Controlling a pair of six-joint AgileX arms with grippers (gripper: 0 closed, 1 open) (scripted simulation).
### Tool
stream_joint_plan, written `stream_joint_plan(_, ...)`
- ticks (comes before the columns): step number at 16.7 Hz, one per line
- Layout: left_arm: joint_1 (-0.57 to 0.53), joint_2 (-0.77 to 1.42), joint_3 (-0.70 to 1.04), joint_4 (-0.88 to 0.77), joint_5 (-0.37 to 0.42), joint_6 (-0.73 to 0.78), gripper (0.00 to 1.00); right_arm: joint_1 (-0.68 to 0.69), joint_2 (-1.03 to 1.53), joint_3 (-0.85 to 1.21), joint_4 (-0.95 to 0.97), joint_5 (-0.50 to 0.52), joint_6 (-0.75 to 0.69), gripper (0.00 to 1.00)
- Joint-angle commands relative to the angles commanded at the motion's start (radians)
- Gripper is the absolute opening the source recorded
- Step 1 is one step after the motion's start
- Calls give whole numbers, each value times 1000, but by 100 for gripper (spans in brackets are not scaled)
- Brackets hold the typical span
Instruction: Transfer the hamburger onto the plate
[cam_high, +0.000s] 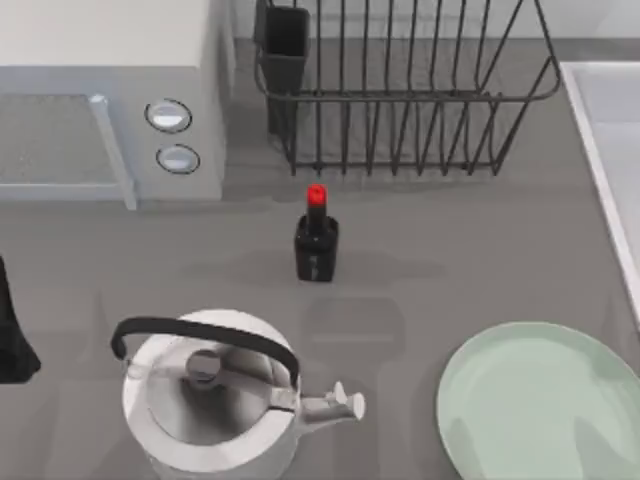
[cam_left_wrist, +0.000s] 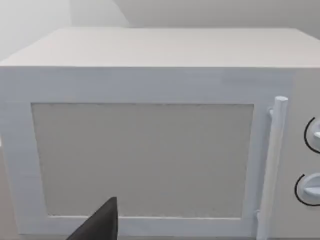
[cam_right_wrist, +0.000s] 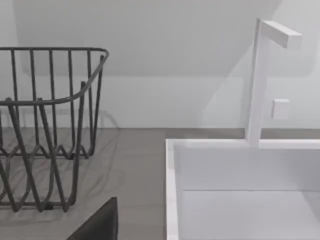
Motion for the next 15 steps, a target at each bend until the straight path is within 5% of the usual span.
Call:
stream_joint_plan(6,0,0,0,0,0,0,100,-12,110,78,-104,0,-38,100)
stream_joint_plan(15,0,0,0,0,0,0,100,-72,811,463,-631,2,-229,100)
